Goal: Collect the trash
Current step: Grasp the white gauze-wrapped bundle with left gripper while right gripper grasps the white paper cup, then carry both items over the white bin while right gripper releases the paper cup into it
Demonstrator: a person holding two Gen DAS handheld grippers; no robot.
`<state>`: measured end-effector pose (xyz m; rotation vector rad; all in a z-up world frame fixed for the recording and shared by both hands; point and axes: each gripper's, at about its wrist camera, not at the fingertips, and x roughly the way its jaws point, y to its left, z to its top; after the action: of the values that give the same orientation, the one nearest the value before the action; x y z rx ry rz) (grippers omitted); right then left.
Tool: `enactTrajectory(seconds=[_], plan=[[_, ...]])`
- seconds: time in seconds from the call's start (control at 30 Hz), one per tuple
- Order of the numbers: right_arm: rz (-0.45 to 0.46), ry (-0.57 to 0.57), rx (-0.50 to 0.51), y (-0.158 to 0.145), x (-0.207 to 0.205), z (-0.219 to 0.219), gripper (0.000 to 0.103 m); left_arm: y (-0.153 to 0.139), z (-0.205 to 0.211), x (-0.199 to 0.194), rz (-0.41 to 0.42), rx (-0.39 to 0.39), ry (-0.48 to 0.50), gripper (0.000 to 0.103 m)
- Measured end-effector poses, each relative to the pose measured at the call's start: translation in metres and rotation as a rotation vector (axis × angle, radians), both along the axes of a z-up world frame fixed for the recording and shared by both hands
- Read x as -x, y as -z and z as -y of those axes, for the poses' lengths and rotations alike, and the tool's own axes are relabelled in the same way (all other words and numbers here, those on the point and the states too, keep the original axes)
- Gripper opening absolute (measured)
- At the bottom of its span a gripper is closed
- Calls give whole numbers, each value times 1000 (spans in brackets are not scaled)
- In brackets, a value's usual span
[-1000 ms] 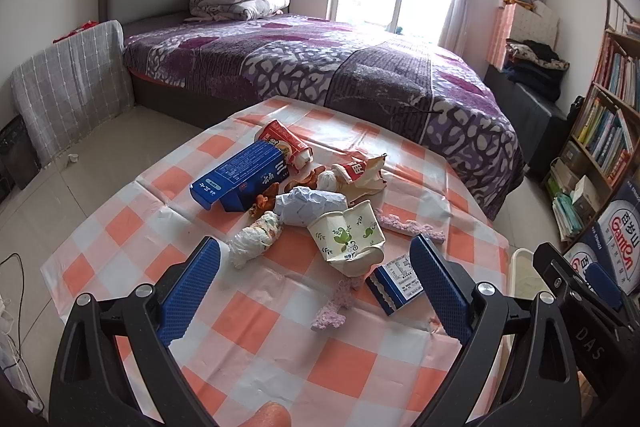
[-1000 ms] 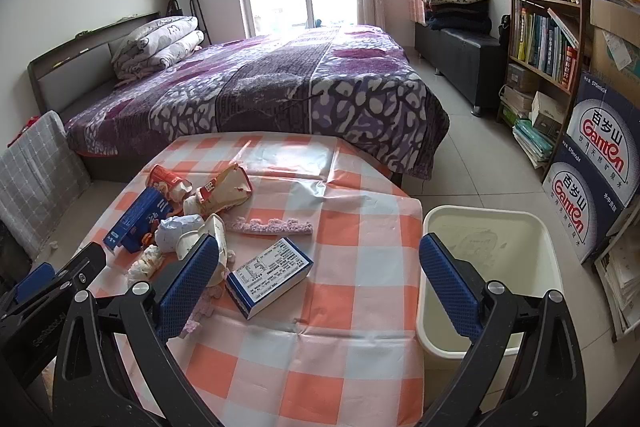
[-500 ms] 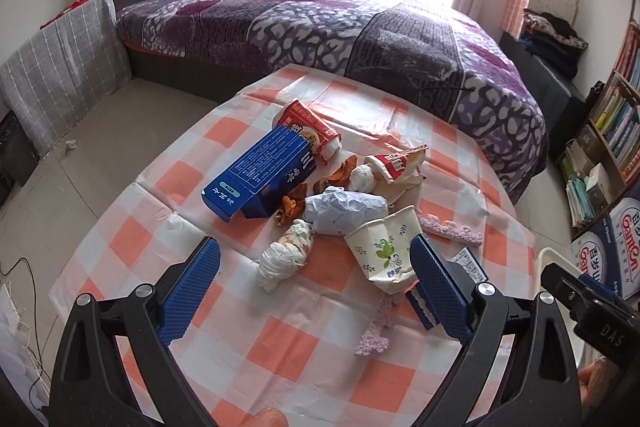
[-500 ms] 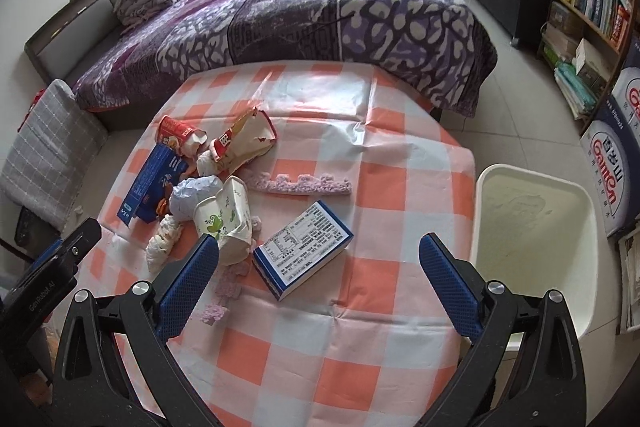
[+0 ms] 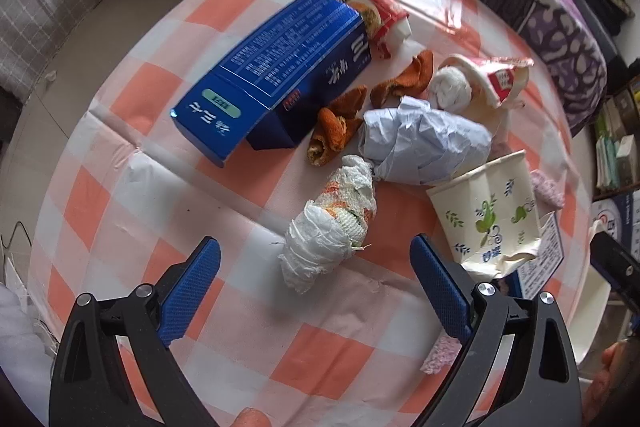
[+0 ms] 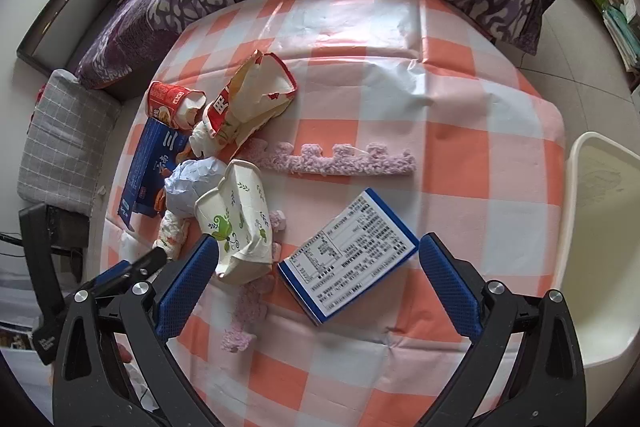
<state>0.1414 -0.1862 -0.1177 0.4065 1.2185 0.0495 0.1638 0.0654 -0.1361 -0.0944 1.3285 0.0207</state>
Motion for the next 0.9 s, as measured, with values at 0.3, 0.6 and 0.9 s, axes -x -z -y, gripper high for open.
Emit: enactTrajectory(seconds=[0.3,0.6,0.9], plan=[[-33,-41,-15,30,-28,-22,96,28,20,-7,-35,-76,82,69],[-61,-70,-167,49,-34,-44,45,18,5,-2,-28,-17,59,43],[50,-82,-116,20,-22,-47,25,-15,-10,5,68,53,35,43]])
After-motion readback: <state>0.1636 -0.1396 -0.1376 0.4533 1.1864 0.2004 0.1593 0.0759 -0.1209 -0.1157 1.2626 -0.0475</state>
